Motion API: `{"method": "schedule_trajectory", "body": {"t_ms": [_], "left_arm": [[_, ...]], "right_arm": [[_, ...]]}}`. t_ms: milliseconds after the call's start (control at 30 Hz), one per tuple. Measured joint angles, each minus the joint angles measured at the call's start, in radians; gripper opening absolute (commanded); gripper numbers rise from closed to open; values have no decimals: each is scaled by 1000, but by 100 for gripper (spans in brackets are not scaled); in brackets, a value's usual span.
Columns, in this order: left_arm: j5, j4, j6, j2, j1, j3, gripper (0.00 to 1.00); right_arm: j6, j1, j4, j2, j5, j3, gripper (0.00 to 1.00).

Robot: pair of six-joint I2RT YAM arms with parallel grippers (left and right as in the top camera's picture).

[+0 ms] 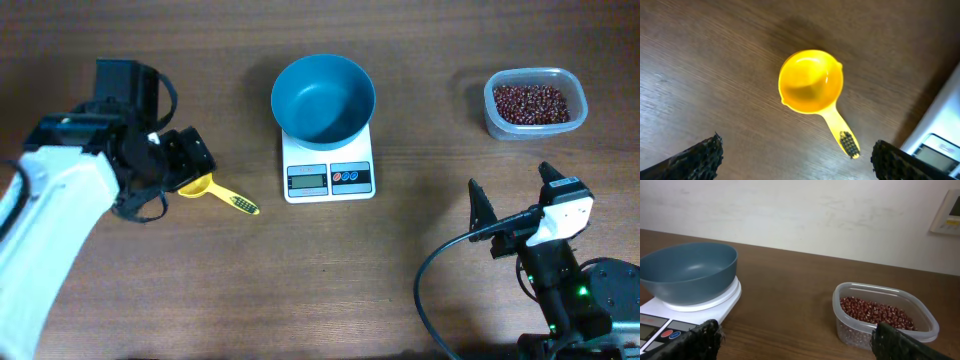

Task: Scoop item into bowl and weigh 50g on scale
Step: 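Move the left gripper over the yellow scoop on the table, then grasp the yellow scoop's cup rim with the left gripper and lift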

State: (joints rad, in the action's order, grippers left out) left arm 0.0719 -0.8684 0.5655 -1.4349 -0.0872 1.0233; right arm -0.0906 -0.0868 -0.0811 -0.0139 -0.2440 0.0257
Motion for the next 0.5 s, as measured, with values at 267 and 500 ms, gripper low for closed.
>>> {"method": "schedule_trajectory", "body": {"t_ms": [267, 500], "left_arm": [[8, 72, 12, -225, 0, -6, 94], [8, 113, 124, -230, 74, -6, 93]], "right_arm": [[0, 0, 0, 0, 0, 0, 99], [0, 0, 0, 0, 0, 0, 99]]}}
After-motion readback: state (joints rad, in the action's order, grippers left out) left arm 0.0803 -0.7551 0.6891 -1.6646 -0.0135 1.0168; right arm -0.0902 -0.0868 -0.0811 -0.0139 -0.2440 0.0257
